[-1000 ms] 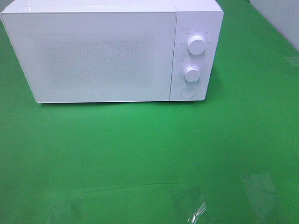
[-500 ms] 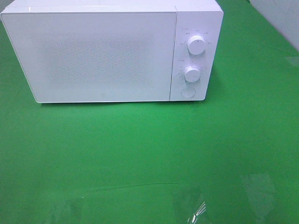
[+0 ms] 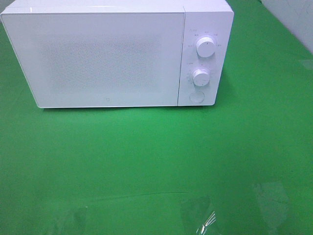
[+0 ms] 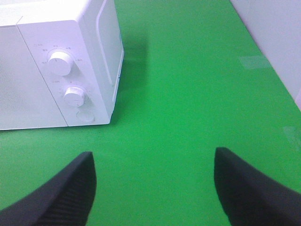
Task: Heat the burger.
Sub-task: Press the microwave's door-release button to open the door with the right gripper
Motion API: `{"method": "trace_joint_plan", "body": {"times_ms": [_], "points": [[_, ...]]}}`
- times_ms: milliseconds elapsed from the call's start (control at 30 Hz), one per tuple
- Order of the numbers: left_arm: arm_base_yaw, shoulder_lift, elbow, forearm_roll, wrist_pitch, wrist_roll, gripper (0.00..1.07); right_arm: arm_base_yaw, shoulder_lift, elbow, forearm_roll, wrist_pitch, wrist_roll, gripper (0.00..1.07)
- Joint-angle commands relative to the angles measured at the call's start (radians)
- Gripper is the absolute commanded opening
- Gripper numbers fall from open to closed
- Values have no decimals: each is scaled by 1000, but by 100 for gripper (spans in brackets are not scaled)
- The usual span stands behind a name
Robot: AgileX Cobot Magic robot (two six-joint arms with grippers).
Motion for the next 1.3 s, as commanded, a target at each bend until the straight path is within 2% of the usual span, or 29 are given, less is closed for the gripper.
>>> {"method": "trace_joint_plan", "body": {"times_ms": [33,267,667,933,1200,1267,1300], "points": [[3,-16,3,-2,-6,-1,97,-5,76,-7,6,-68,8,70],[3,-16,3,-2,-6,-1,97,-5,241,4,0,-186,10,70],[3,-16,3,-2,-6,-1,97,-5,448,127,6,-647,83,70],[3,-16,3,-2,-6,-1,97,-3,593,127,-5,-846,90,70],[3,-16,3,-2,-6,-1,97,3,818,127,0,-1081,50,70],[3,-16,3,-2,-6,-1,97,13,840,127,0,-1099,38,70],[3,-16,3,-2,-6,-1,97,46,881,127,27,-1141,-6,70]]}}
